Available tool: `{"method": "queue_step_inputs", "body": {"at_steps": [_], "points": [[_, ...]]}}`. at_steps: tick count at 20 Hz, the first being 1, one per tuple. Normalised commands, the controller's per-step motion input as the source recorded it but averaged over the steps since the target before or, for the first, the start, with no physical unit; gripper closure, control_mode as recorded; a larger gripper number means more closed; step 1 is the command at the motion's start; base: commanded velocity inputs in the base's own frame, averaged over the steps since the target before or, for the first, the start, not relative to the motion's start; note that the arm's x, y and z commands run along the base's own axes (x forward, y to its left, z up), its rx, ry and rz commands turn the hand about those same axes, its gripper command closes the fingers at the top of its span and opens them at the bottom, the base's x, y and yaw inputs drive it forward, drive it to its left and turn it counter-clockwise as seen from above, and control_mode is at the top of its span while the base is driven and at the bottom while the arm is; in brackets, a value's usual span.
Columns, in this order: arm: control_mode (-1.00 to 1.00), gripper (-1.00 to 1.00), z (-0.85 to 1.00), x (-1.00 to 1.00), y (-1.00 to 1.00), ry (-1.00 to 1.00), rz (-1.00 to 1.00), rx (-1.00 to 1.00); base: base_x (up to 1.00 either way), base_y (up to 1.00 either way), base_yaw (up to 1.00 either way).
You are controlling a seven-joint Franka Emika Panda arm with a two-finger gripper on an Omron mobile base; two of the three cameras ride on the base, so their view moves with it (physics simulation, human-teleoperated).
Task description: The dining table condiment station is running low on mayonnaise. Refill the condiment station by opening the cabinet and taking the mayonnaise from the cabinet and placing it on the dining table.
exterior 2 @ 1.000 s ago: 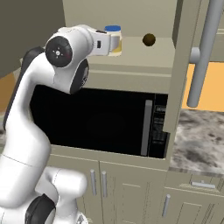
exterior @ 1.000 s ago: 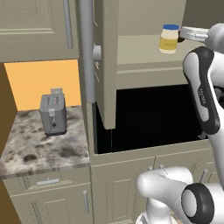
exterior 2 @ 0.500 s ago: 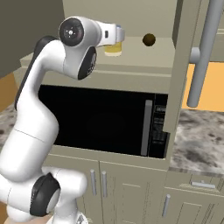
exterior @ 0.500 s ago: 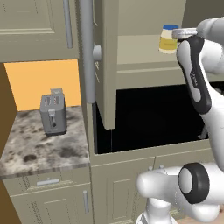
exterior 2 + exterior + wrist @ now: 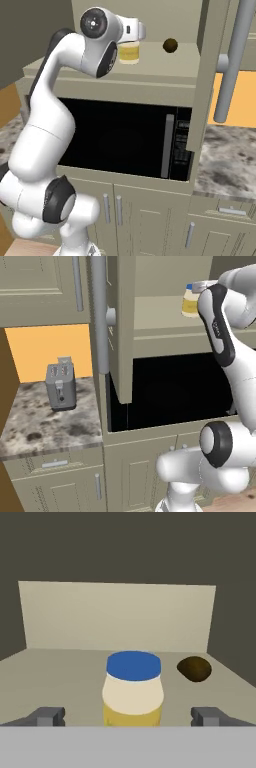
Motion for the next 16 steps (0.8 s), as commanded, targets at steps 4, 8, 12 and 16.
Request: {"method": "queue_step_inputs", "body": {"at_steps": [4,8,12,16], "points": [[-1.0,-1.0,0.0,0.24,-0.21,-0.03,0.0,0.0,0.0,0.0,0.0],[-1.0,-1.0,0.0,0.33,-0.05,-0.03,0.0,0.0,0.0,0.0,0.0],[-1.0,-1.0,0.0,0.34,0.0,-0.02,0.0,0.0,0.0,0.0,0.0],[-1.0,-1.0,-0.07,0.19,0.0,0.0,0.01,0.0,0.0,0.0,0.0]]}}
